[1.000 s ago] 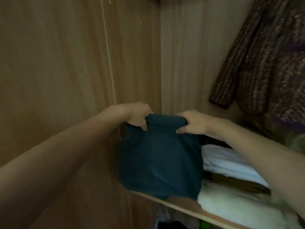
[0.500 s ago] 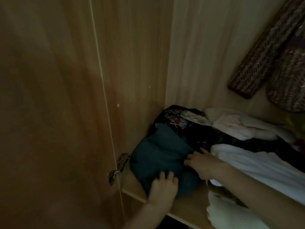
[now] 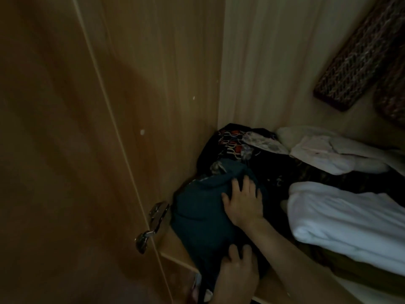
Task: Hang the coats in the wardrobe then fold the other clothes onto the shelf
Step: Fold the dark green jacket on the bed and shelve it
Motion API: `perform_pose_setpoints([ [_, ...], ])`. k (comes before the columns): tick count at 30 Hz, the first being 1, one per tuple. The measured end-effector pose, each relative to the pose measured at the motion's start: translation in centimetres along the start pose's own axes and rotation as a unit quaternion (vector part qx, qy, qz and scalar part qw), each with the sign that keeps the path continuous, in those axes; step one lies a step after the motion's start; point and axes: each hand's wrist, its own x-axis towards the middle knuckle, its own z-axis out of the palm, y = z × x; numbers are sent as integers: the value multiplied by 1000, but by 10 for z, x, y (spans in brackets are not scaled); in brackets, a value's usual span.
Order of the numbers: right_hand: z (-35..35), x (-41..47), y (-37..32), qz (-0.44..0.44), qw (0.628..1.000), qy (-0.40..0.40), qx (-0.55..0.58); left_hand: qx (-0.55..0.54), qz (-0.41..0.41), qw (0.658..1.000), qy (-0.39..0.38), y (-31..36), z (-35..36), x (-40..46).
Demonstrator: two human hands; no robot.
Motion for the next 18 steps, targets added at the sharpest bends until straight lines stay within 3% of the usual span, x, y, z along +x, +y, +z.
perform_pose_setpoints([
  [3,22,10,8,-10,998,-60,22,-9,44,993,-110,-15,-8,0],
  [6,13,19,15,-10,986,-149,75,-133,128,976,-118,-55,-57,16],
  [7,4,20,18,-9,979,-163,120,-172,114,976,-73,-70,-78,23],
  [8,-3,18,19,-10,975,-148,168,-194,70,979,6,-85,-97,33],
  [10,-10,3,19,-6,978,-26,208,-228,12,958,172,-107,-112,60],
  [11,-8,-12,14,14,980,48,191,-249,19,951,185,-113,-114,74],
  [13,3,-42,3,66,979,148,126,-214,82,969,92,-119,-101,104],
  [14,13,-53,-2,83,980,157,91,-180,115,976,48,-121,-90,118],
  [18,50,-64,3,85,992,86,22,-188,108,975,37,-132,-55,147],
])
